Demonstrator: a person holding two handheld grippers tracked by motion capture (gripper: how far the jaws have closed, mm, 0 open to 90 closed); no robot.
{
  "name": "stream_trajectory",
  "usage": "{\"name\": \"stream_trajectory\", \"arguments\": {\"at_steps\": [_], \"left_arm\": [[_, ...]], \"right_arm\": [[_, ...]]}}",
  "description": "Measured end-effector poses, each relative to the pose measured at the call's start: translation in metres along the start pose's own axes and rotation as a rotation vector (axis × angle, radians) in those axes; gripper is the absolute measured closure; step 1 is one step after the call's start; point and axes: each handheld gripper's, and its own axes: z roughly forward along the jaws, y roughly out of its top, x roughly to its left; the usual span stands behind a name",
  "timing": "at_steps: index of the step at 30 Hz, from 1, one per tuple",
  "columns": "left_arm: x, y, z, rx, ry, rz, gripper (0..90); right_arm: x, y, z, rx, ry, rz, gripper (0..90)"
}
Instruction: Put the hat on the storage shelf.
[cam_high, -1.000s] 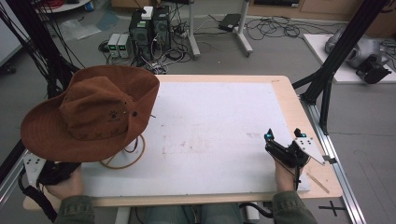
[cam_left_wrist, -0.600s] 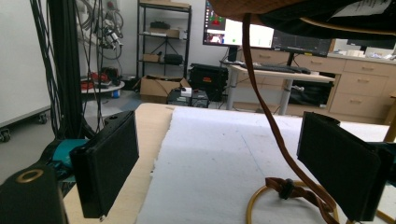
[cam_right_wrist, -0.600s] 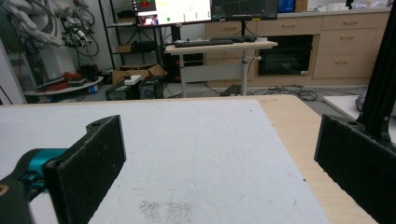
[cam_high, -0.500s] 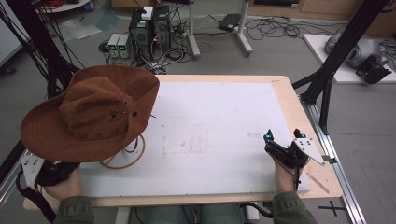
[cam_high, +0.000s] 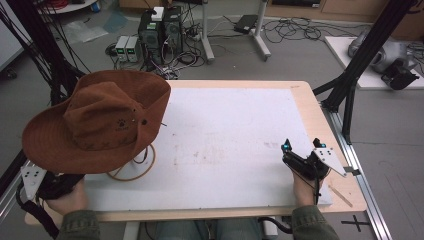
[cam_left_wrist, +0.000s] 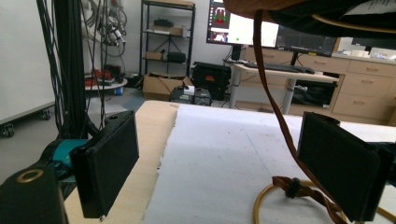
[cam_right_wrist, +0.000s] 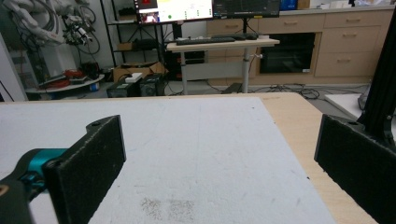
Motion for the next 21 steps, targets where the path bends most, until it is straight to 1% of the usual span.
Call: {"name": "stream_trajectory", "arguments": {"at_steps": [2,6,11,12,14,16,21], "left_arm": [[-0.0001,0.0001,0.0001,0.000,0.000,0.002,13.0],[-0.0012,0.0004,0.0001,-0.001,-0.003,0.003,13.0],[-0.0011,-0.0002,0.0006,0.003,-0.006,0.004,13.0],[-0.0010,-0.0003,0.0006,0.001,-0.009,0.002,13.0],[-0.0010,-0.0004,0.0009,0.000,-0.011,0.003,13.0],[-0.0011,-0.0007,0.0011,0.001,-0.012,0.002,13.0],[-0.0018,-0.0005,0.0010,-0.002,-0.013,0.003,13.0]], "right_arm": [[-0.0002,-0.0003,-0.0001,0.003,-0.004,0.001,1.5],[-0.0011,-0.0004,-0.0001,0.004,0.000,0.026,1.5],[-0.0018,-0.0007,0.0006,0.006,0.003,0.029,1.5],[-0.0022,-0.0009,0.0010,0.007,0.004,0.023,1.5],[-0.0017,-0.0013,0.0015,0.010,0.003,0.032,1.5],[-0.0025,-0.0023,0.0021,0.013,0.005,0.026,1.5],[-0.0031,-0.0022,0.0019,0.012,0.004,0.031,1.5]]}}
